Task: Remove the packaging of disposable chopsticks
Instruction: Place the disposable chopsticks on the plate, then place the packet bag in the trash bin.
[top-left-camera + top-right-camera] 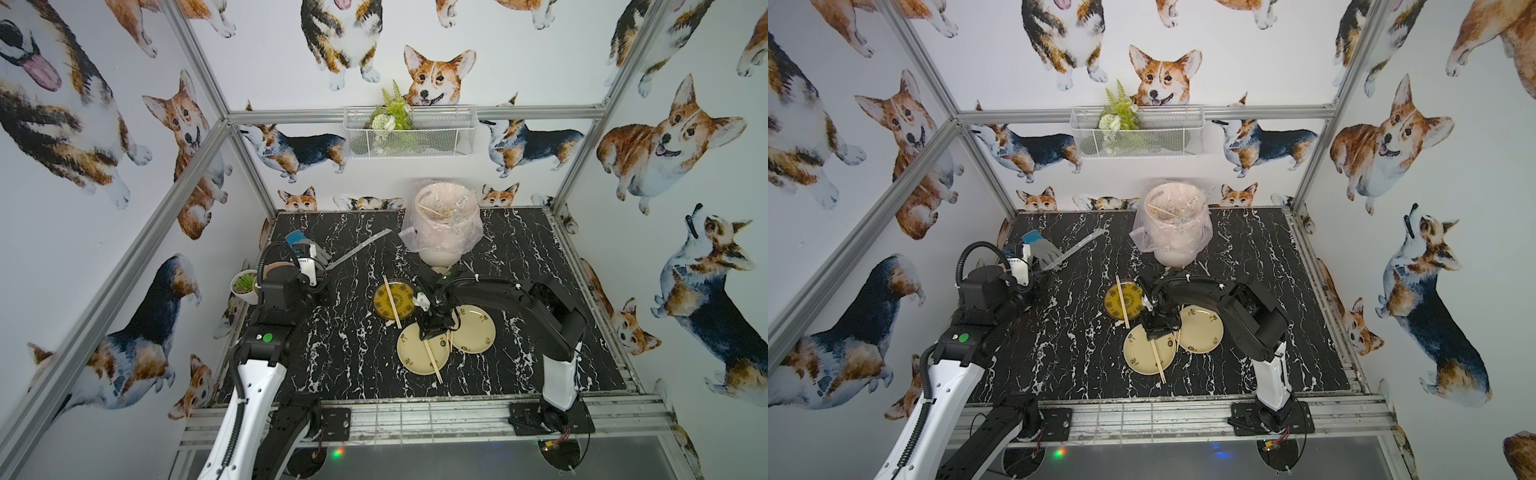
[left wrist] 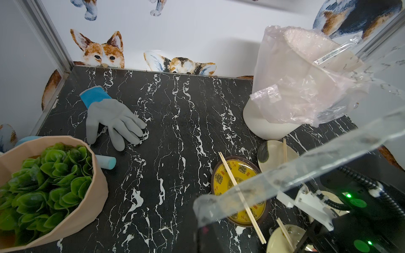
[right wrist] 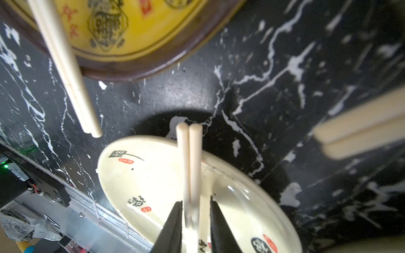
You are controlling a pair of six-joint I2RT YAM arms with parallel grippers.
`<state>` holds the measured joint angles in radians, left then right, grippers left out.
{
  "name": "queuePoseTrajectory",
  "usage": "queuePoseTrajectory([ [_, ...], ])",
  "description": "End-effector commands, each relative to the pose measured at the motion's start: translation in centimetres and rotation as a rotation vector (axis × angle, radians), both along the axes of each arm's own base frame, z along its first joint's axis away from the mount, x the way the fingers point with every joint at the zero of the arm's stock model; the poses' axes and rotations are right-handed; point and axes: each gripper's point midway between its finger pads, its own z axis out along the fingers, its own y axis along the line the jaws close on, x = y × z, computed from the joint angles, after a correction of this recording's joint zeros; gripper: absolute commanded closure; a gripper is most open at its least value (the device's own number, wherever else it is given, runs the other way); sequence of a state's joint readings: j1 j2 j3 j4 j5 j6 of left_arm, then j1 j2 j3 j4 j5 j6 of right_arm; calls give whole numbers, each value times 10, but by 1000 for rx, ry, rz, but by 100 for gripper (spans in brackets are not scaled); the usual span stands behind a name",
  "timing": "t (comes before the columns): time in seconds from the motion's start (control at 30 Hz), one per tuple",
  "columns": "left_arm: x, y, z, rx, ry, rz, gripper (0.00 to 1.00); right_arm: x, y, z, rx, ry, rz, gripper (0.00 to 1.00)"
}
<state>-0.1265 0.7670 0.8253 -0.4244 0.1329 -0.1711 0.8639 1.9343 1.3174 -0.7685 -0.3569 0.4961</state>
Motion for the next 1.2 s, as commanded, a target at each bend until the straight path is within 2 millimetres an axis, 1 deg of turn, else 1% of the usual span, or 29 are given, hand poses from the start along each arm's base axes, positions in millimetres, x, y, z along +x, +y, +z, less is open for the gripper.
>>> queuePoseTrajectory([
  [0.0, 1, 0, 5, 10, -20, -6, 100, 0, -2, 8, -4, -14, 0, 72],
  [0.2, 2, 0, 5, 11, -21, -7, 100, 0, -2, 17, 9, -21, -2, 68],
  [0.3, 2, -1, 6, 5, -21, -11, 100, 1, -6, 26, 13, -53, -13, 66],
  [0.43, 2, -5, 7, -11, -16, -30, 100, 1, -14, 47, 22, -97, -37, 66],
  [0.47, 3, -7, 19, -19, -40, -37, 100, 0, -17, 51, 23, -107, -40, 66],
  [0.5, 4, -8, 25, -26, -50, -43, 100, -1, -21, 58, 26, -120, -46, 65],
  [0.53, 5, -11, 26, -33, -48, -53, 100, -2, -24, 64, 30, -131, -52, 65],
  [0.67, 17, -30, 38, -104, -48, -127, 100, -11, -32, 99, 94, -176, -66, 65],
  [0.77, 28, -48, 51, -181, -52, -195, 100, -15, -28, 134, 196, -228, -45, 65],
  [0.87, 34, -73, 65, -251, -47, -291, 100, -19, -18, 178, 337, -291, -2, 65],
  [0.9, 34, -83, 69, -257, -45, -320, 100, -18, -16, 196, 388, -329, 8, 65],
  [0.93, 32, -97, 72, -256, -42, -358, 100, -17, -14, 214, 438, -373, 18, 65],
  [1.0, 23, -131, 80, -245, -44, -457, 100, -13, -14, 252, 528, -489, 35, 63],
  [1.1, -3, -186, 93, -257, -46, -641, 100, -6, -19, 309, 652, -700, 58, 55],
  [1.17, -22, -215, 103, -292, -45, -758, 100, -4, -26, 339, 712, -827, 64, 44],
])
